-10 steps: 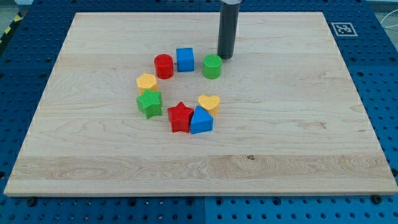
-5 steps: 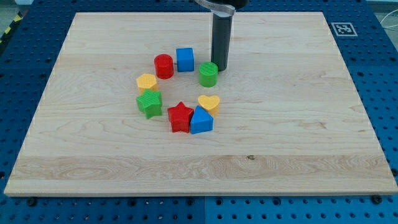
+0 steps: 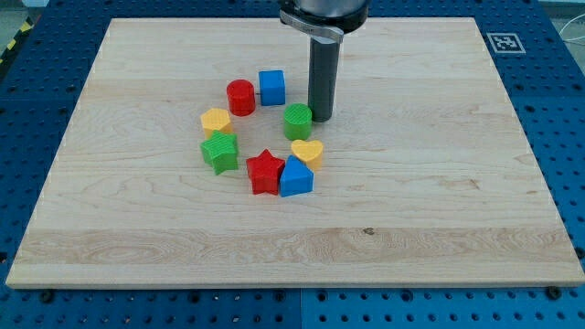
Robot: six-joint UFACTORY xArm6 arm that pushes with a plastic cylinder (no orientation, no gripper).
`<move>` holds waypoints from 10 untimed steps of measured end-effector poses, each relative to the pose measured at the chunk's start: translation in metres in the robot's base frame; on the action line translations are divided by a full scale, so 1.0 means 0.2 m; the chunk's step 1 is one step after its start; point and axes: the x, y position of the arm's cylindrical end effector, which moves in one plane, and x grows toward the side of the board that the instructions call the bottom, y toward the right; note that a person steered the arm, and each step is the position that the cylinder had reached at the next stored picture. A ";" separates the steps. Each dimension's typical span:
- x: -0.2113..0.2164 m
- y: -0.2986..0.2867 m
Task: Push the green circle towards the center
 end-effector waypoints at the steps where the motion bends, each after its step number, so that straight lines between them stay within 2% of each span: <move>1: 0.00 -0.02; 10: 0.12 -0.06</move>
